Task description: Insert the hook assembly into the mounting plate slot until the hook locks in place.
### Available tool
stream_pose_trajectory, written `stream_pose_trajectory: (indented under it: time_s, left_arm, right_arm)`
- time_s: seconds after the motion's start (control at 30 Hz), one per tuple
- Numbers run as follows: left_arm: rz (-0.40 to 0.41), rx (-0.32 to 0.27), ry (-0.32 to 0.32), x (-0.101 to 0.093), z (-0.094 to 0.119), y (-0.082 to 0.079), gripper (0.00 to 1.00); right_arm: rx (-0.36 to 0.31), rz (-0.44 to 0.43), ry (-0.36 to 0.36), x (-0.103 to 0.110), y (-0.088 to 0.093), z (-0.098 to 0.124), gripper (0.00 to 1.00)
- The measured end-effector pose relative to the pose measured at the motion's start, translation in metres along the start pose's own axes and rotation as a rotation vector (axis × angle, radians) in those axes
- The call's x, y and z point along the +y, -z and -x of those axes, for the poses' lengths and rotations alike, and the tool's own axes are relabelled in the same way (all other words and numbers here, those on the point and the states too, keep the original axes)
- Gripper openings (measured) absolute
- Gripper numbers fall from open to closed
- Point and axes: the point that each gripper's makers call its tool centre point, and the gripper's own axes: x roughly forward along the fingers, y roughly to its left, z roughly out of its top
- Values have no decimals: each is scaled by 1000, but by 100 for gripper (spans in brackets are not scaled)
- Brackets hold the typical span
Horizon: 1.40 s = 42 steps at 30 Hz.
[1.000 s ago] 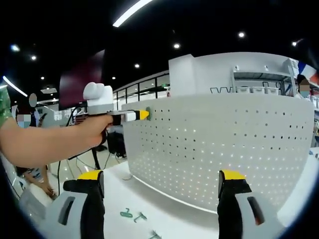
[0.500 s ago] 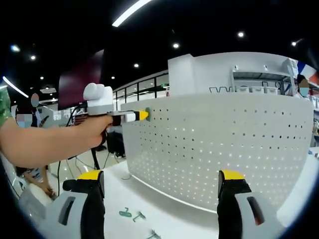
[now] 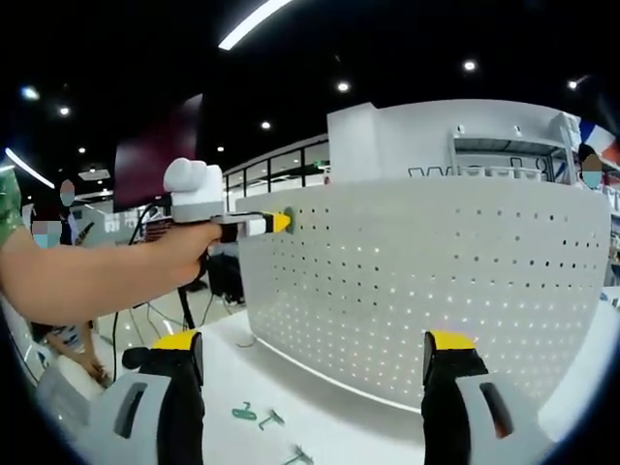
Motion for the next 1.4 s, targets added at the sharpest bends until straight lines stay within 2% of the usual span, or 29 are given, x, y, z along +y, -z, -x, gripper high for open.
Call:
stream_pose_trajectory:
  time_s: [0.67, 0.87, 1.4]
  left_arm:
    - [15, -2, 7, 0, 0, -3, 4]
    - [-8, -3, 2, -3, -3, -6, 4]
    - [-10, 4, 7, -2, -2, -3, 5]
  right_arm:
    - [5, -2, 0, -1, 3, 0, 95]
    - [4, -6, -2, 0, 2, 1, 95]
    - [-1, -6, -3, 0, 1, 1, 95]
